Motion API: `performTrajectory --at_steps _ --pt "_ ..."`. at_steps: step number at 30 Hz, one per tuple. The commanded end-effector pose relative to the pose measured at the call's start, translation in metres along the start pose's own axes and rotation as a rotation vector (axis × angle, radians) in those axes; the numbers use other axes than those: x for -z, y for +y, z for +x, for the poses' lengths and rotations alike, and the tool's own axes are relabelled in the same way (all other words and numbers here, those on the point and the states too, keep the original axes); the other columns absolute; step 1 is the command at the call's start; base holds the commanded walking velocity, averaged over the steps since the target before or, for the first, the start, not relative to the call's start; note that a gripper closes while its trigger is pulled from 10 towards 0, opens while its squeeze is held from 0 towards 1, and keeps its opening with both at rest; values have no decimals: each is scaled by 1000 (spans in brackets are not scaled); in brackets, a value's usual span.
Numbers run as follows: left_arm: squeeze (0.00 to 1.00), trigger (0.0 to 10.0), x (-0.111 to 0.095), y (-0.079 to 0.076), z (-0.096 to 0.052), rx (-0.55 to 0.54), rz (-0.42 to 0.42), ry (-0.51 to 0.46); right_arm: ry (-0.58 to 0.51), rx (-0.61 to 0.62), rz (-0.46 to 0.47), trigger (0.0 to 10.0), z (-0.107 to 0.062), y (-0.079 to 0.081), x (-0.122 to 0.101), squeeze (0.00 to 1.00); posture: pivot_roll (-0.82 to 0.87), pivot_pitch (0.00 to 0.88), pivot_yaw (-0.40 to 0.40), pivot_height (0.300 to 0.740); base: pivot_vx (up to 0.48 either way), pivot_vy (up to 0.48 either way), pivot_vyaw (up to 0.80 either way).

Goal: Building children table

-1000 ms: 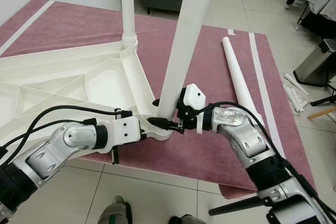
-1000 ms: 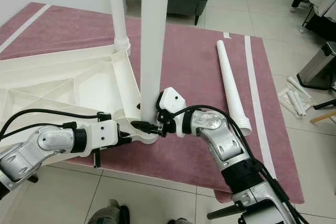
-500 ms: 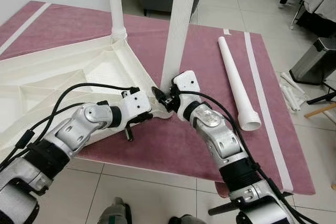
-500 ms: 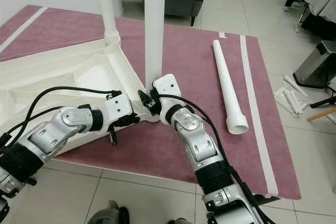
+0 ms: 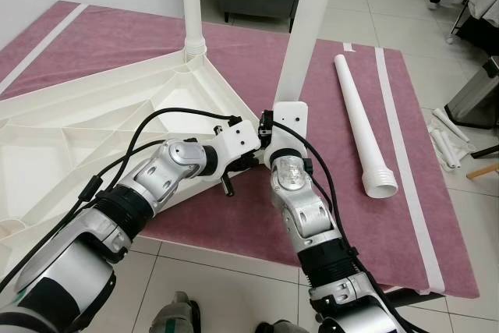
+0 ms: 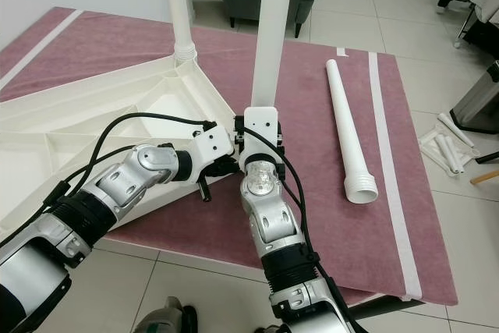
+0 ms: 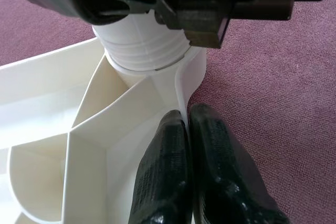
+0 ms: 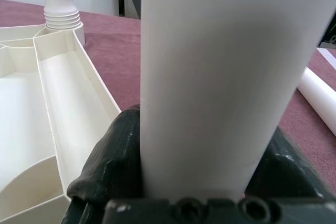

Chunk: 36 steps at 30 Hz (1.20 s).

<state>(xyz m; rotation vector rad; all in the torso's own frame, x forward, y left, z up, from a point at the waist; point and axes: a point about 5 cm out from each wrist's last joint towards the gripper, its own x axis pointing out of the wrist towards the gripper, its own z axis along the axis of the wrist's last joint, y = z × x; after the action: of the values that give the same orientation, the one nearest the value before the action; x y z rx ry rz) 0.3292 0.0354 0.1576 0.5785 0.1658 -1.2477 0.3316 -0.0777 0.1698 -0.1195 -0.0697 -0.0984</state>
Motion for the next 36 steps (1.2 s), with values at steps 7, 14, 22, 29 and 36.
performTrajectory --at_steps 7,14,22,29,36 --pt "0 4471 -26 -23 11 214 209 -104 121 69 -129 10000 0 -29 40 0 131 108 12 740 0 0 0" --pt "1000 10000 -23 -23 1 188 165 -158 -69 -60 -121 10000 4 -37 14 1000 129 105 10 740 0 0 0" --pt "1000 10000 -24 -18 -9 135 156 -191 -124 -144 -80 10000 -1 -39 7 1000 127 98 13 740 0 0 0" --pt "0 10000 -24 -11 -30 30 123 -237 -173 -293 -82 10000 -13 -41 0 0 111 83 8 740 0 0 0" --pt "0 10000 -8 -10 -58 -128 114 -176 -200 -493 -119 10000 -31 -51 -7 0 117 68 -19 740 0 0 0"
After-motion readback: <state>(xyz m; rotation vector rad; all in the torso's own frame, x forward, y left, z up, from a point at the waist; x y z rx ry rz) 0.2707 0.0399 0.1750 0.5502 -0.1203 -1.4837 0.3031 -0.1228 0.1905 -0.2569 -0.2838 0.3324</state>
